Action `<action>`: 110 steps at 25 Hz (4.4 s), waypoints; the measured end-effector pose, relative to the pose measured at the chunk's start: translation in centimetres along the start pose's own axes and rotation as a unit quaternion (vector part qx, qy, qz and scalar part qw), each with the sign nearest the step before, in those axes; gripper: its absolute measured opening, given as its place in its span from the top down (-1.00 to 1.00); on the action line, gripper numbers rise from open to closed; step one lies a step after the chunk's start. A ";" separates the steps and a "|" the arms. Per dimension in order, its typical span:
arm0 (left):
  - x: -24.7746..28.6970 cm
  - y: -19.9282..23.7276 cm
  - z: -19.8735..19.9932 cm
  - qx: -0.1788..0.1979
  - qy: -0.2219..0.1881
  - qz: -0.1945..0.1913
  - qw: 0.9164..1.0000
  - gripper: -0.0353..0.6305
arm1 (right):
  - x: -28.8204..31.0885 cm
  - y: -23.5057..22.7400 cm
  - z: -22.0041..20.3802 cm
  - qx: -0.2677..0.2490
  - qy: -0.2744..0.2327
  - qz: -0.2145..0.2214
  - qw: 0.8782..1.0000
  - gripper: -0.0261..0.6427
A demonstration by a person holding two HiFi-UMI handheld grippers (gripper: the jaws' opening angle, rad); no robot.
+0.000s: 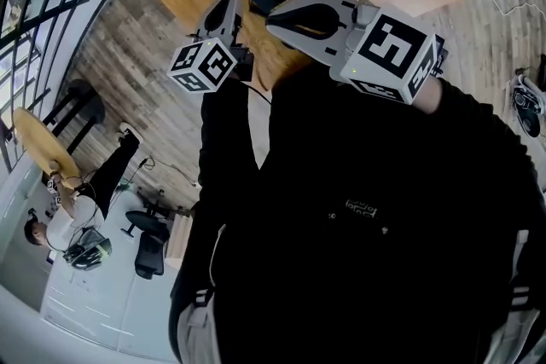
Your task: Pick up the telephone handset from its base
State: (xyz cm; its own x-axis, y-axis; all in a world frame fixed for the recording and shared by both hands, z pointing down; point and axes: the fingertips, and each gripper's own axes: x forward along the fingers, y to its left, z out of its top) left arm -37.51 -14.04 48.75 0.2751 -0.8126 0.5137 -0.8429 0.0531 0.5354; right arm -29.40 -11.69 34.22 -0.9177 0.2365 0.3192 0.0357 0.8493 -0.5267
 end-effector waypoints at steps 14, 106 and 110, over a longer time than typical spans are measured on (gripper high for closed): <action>3.0 2.4 -4.5 -0.032 0.040 -0.041 0.998 0.88 | -1.1 -0.4 -0.8 0.020 0.000 -0.003 1.000 0.87; -13.1 -11.1 6.7 0.009 -0.134 -0.053 0.990 0.67 | -1.4 4.8 2.4 -0.083 -0.050 -0.097 0.991 0.87; -13.3 -11.4 6.7 0.010 -0.134 -0.058 0.989 0.67 | -1.1 5.1 2.6 -0.085 -0.053 -0.097 0.990 0.87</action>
State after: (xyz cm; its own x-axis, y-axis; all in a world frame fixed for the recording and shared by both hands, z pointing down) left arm -34.63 -7.68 31.32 0.2402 -0.9376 0.2515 -0.8223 -0.0589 0.5660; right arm -29.21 -8.86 29.14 -0.9497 0.0175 0.3127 -0.0881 0.9433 -0.3201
